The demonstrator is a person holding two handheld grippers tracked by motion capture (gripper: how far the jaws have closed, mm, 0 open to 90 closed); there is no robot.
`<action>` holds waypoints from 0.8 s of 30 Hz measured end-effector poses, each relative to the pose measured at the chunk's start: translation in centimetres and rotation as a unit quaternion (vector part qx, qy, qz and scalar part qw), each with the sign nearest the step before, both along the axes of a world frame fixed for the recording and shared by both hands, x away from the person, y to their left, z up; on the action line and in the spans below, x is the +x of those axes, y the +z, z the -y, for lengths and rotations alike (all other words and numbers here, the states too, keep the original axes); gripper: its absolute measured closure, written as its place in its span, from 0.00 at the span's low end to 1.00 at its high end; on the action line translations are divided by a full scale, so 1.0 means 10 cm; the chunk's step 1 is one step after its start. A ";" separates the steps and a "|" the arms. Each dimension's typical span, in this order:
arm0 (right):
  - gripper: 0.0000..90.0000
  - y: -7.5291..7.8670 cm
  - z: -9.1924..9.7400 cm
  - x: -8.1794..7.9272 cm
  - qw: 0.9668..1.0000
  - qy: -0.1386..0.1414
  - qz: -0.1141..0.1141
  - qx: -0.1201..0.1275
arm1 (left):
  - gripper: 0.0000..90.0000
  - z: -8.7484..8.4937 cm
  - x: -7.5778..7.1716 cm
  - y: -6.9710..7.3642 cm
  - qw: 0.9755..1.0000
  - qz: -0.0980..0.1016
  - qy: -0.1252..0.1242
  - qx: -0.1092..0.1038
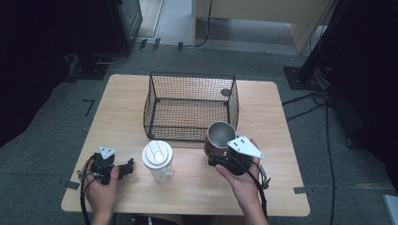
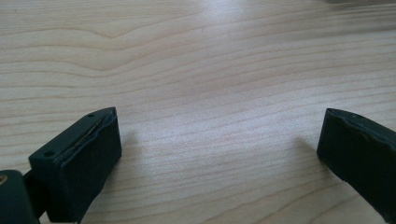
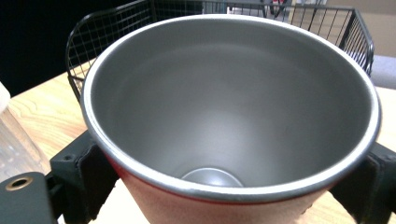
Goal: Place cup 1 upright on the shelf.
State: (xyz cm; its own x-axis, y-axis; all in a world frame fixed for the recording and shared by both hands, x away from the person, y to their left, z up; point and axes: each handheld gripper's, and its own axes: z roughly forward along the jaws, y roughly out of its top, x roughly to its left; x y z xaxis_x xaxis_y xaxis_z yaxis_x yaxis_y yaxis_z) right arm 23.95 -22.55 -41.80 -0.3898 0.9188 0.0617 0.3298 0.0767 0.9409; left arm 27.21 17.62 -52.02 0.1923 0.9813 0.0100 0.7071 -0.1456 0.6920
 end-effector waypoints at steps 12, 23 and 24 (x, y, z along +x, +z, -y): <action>0.09 0.16 -0.05 0.01 0.999 -0.005 0.032 0.009 | 0.00 0.00 0.00 0.00 1.000 0.000 0.000 0.000; 0.09 0.31 -0.14 0.08 0.998 -0.006 0.061 0.009 | 0.00 0.00 0.00 0.00 1.000 -0.001 -0.001 0.000; 0.09 0.32 -0.15 0.09 0.998 -0.005 0.065 0.010 | 0.00 0.00 0.00 0.00 1.000 -0.001 0.000 0.000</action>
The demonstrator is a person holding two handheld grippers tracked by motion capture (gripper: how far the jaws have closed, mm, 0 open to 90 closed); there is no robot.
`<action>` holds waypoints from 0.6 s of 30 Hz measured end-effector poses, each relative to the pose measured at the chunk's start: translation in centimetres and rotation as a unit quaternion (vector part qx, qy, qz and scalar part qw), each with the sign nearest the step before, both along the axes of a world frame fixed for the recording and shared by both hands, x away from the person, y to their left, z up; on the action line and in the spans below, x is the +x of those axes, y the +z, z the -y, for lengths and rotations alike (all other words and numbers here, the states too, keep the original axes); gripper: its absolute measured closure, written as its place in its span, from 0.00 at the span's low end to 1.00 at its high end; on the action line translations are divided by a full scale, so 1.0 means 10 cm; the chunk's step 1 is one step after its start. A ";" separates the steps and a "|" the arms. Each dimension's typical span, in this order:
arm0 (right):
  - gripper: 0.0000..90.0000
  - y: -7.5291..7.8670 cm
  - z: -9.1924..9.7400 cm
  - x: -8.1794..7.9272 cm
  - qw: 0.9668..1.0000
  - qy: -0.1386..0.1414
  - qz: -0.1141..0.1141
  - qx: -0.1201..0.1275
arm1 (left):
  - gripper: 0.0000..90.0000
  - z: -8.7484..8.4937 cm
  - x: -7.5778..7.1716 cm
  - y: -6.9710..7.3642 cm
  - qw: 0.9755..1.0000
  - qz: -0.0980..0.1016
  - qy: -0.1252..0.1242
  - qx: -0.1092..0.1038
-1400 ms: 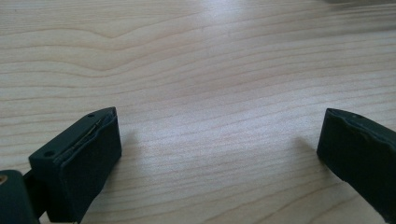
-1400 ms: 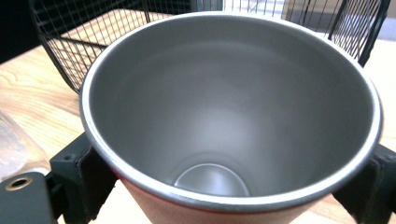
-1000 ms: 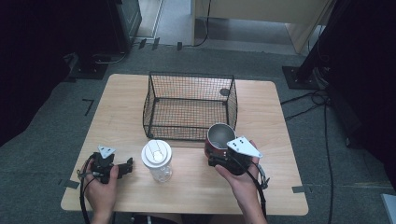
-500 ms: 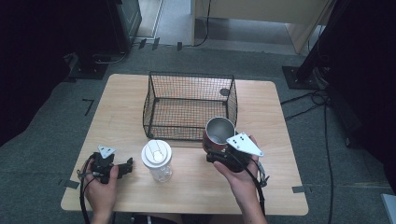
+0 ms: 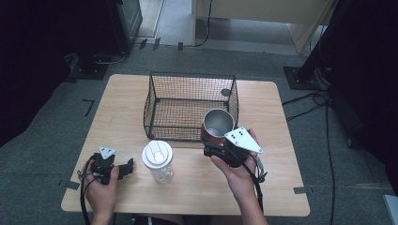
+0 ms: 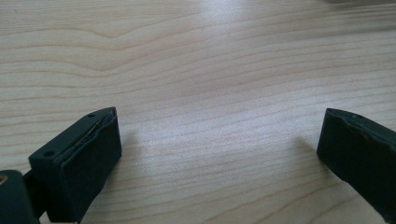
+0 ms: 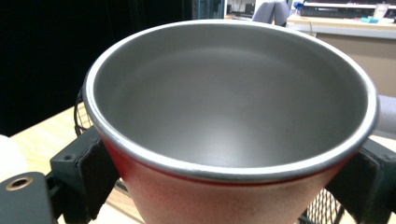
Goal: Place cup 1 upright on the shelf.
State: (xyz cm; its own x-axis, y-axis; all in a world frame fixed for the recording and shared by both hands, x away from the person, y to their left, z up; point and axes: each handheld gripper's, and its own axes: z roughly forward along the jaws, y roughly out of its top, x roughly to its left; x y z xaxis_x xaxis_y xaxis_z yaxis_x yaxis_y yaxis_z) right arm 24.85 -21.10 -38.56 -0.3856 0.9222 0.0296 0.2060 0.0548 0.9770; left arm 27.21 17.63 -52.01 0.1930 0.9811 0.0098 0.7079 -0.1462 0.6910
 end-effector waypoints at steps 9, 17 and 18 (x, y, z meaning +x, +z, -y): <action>0.09 0.11 -0.08 0.07 1.000 -0.002 0.024 0.006 | 0.00 0.00 0.00 0.00 1.000 -0.001 0.000 0.000; 0.09 0.21 -0.11 0.15 0.998 -0.012 0.052 0.012 | 0.00 0.00 0.00 0.00 1.000 -0.001 0.000 0.000; 0.09 0.21 -0.11 0.15 0.998 -0.012 0.052 0.012 | 0.00 0.00 0.00 0.00 1.000 0.000 0.000 0.000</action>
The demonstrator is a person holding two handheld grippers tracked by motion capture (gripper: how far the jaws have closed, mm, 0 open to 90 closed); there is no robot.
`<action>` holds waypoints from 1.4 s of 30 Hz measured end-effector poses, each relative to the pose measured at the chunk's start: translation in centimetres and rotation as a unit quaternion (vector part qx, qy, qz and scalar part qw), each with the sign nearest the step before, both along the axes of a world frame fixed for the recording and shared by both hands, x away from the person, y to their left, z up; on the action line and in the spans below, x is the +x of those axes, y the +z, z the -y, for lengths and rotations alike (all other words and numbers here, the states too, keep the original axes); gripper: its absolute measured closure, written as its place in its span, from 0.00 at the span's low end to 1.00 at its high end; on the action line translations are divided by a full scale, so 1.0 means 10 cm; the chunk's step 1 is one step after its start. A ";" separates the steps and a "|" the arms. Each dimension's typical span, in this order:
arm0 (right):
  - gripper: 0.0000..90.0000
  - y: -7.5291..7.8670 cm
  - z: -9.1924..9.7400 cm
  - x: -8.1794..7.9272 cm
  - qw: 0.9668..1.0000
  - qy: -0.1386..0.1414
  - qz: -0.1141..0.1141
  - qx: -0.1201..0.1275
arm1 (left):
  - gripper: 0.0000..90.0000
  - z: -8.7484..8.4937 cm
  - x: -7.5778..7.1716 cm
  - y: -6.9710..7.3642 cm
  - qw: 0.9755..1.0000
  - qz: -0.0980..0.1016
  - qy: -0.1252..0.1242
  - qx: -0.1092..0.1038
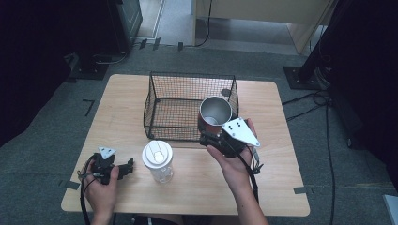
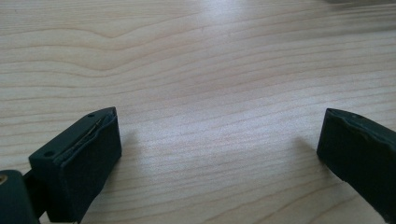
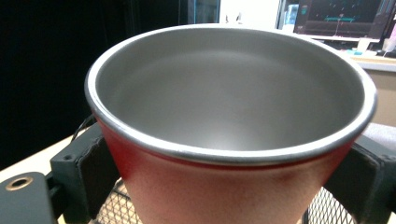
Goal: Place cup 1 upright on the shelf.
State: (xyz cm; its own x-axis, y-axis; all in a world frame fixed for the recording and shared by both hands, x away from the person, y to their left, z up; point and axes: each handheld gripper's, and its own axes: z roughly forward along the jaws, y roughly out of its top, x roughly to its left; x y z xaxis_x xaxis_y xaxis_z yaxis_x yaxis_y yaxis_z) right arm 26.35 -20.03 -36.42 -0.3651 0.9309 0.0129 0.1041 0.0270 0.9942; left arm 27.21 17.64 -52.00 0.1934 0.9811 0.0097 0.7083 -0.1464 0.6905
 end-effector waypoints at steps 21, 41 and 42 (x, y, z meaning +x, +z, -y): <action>0.09 0.09 -0.10 0.47 0.998 -0.009 0.058 0.026 | 0.00 0.00 0.00 0.00 1.000 0.000 0.000 0.000; 0.09 -0.13 -0.35 1.05 0.999 0.010 0.048 0.001 | 0.00 0.00 0.00 0.00 1.000 0.000 0.000 0.000; 0.09 -0.14 -0.35 1.07 0.999 0.011 0.047 0.001 | 0.00 0.00 0.00 0.00 1.000 0.000 0.000 0.000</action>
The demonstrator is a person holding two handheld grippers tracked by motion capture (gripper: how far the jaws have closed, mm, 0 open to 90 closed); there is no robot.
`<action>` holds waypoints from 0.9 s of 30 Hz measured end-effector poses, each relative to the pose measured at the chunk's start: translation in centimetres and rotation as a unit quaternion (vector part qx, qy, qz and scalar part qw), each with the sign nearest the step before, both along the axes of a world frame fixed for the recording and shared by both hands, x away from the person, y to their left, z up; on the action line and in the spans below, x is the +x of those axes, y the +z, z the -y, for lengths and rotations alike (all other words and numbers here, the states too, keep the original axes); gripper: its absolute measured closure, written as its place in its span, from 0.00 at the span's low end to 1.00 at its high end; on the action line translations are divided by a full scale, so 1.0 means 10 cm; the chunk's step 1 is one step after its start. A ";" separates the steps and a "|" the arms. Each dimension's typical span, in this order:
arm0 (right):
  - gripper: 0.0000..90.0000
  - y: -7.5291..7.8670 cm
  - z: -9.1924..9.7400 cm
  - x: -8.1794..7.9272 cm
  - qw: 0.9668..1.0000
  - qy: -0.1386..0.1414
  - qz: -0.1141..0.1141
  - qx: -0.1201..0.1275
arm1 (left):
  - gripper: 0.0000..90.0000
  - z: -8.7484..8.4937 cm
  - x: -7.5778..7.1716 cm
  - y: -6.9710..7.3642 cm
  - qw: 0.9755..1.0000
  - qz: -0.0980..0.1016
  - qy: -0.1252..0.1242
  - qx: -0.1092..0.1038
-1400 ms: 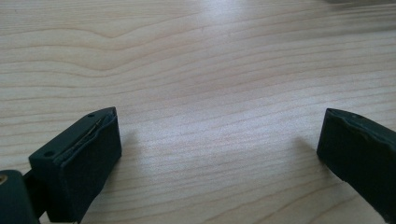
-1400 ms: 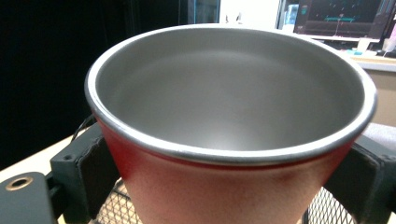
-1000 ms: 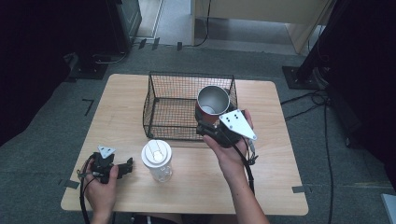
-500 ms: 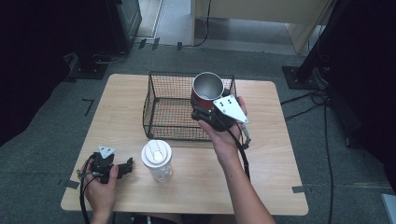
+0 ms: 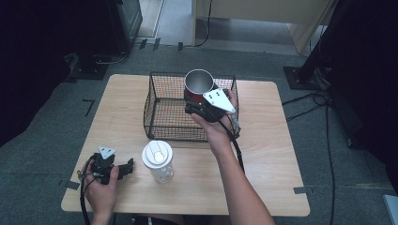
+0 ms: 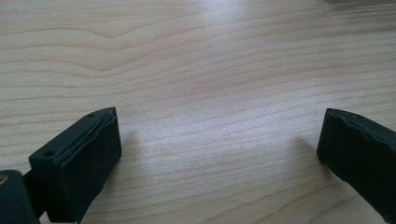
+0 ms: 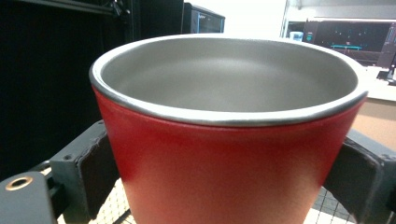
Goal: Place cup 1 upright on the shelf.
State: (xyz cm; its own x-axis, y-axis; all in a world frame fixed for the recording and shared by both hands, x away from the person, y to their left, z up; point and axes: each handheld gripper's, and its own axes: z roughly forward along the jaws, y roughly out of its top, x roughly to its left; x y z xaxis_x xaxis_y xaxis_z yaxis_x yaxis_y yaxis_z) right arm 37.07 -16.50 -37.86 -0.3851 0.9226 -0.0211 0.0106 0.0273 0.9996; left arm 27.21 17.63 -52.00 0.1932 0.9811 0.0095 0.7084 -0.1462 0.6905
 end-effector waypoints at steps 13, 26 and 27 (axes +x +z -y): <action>0.09 -0.19 0.05 0.30 1.000 0.006 -0.022 0.013 | 0.00 0.00 0.00 0.00 1.000 0.000 0.000 0.000; 0.09 -0.38 0.05 0.49 0.999 0.000 -0.045 0.003 | 0.00 0.00 0.00 0.00 1.000 0.000 0.000 0.000; 0.09 -0.39 0.05 0.50 0.999 0.000 -0.045 0.003 | 0.00 0.00 0.00 0.00 1.000 0.000 0.000 0.000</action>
State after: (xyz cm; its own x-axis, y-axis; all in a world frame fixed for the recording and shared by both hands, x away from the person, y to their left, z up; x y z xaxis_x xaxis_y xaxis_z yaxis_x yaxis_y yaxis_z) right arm 42.06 -17.00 -41.74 -0.3843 0.9230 0.0191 0.1012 0.0215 0.9946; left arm 27.21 17.63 -52.01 0.1928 0.9812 0.0094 0.7079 -0.1458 0.6911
